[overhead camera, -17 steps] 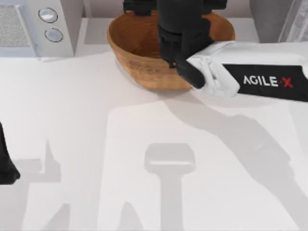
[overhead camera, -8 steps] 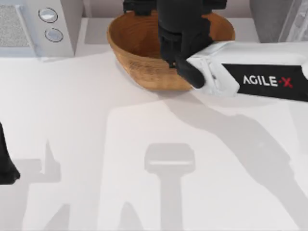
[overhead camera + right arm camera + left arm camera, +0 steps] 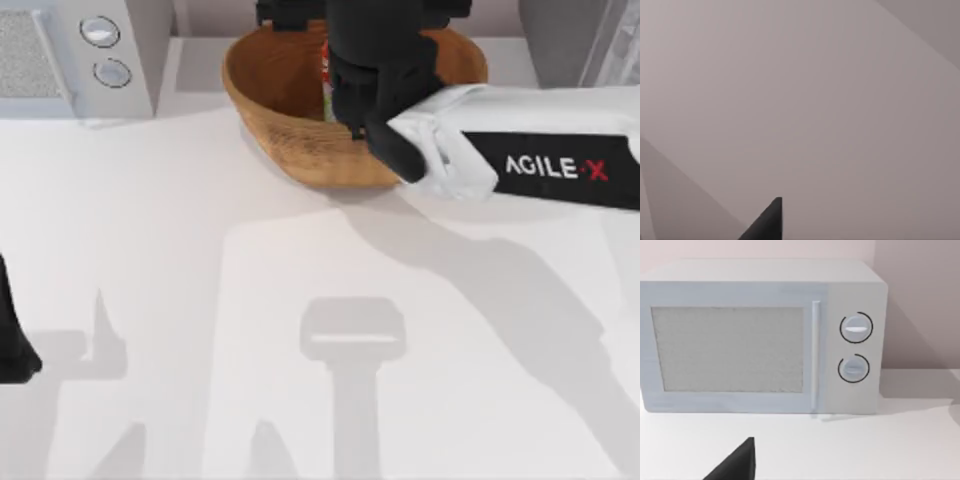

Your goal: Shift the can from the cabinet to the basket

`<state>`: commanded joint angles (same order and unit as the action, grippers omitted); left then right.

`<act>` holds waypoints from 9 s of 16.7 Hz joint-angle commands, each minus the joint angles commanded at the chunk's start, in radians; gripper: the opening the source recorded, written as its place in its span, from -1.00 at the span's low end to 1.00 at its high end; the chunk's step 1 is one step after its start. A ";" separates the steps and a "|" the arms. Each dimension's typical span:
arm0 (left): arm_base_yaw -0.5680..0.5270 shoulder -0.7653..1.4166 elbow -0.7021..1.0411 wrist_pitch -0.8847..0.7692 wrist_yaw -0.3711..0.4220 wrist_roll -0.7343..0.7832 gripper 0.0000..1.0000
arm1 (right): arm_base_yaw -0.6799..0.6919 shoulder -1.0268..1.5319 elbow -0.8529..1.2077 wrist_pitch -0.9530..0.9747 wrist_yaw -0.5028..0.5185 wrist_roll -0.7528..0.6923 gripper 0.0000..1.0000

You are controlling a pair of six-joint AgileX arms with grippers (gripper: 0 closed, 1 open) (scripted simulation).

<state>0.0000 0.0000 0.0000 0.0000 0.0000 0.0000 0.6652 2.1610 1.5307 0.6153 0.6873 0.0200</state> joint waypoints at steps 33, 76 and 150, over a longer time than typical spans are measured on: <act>0.000 0.000 0.000 0.000 0.000 0.000 1.00 | -0.011 -0.031 -0.021 -0.008 -0.009 0.000 1.00; 0.000 0.000 0.000 0.000 0.000 0.000 1.00 | -1.123 -1.510 -1.361 -0.075 -1.135 -0.008 1.00; 0.000 0.000 0.000 0.000 0.000 0.000 1.00 | -0.223 -0.869 0.191 -1.054 -0.234 -0.001 1.00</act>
<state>0.0000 0.0000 0.0000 0.0000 0.0000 0.0000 0.4422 1.2924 1.7213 -0.4384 0.4531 0.0195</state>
